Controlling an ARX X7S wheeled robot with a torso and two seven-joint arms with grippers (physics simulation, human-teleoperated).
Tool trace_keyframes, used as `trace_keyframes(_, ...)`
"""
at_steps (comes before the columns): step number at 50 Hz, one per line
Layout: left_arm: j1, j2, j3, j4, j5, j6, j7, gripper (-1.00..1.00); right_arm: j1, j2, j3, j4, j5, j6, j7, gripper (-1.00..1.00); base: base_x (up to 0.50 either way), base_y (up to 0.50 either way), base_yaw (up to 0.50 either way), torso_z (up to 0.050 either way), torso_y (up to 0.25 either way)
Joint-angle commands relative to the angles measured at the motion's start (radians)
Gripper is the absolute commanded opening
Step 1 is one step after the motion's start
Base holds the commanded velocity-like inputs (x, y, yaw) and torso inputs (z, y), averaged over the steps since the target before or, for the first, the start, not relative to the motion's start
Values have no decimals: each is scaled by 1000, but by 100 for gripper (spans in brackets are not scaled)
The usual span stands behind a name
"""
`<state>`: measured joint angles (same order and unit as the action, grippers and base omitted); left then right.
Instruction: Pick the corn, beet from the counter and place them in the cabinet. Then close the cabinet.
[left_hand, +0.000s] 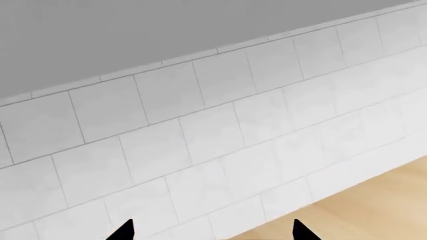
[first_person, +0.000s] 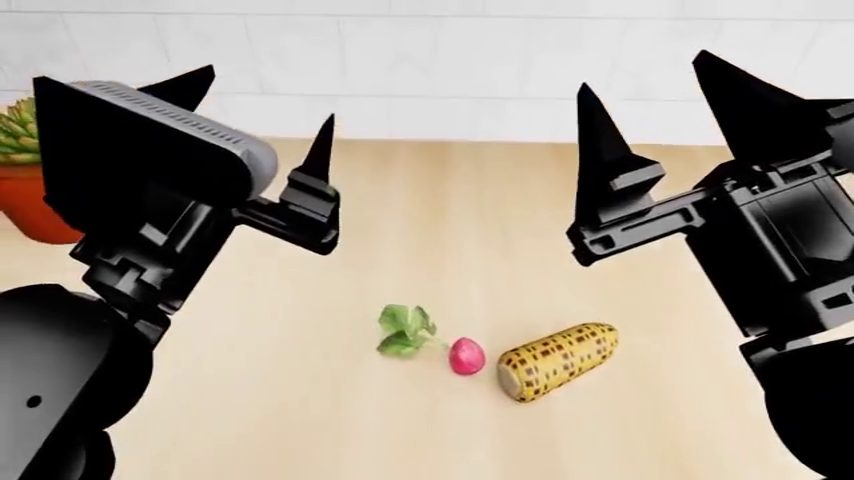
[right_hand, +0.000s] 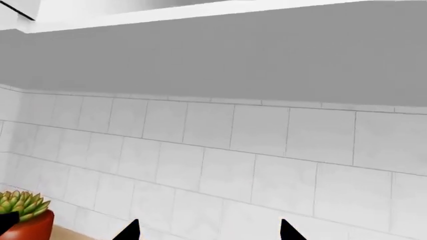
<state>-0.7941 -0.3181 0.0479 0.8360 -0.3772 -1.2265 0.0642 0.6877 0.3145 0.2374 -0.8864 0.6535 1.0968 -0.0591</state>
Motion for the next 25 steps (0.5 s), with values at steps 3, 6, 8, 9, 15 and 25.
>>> trace_keyframes(3, -10, -13, 40, -3, 9, -12, -21, 100, -2, -5, 51, 10, 54, 20, 1, 100, 388, 84, 0, 0, 0)
trace_keyframes(6, -6, -12, 45, -5, 9, -9, -24, 100, -5, -6, 62, 23, 49, 21, 12, 100, 126, 5, 0, 0, -11)
trace_keyframes(8, -6, -13, 50, -6, 10, -6, -26, 100, -6, -4, 65, 26, 41, 24, 25, 100, 0, 0, 0, 0, 0)
trace_keyframes(9, -5, -13, 52, -7, 11, -5, -26, 100, -5, -9, 76, 30, 47, 30, 31, 100, 0, 0, 0, 0, 0)
trace_keyframes(15, -6, -14, 58, -4, 7, -7, -29, 100, -11, -7, 86, 32, 48, 36, 47, 100, 1, -32, -406, 0, -3)
trace_keyframes(25, -27, -15, 60, 4, -5, -31, -31, 100, -2, 28, 38, 20, 33, 56, 62, 100, 35, 0, -118, 0, 0)
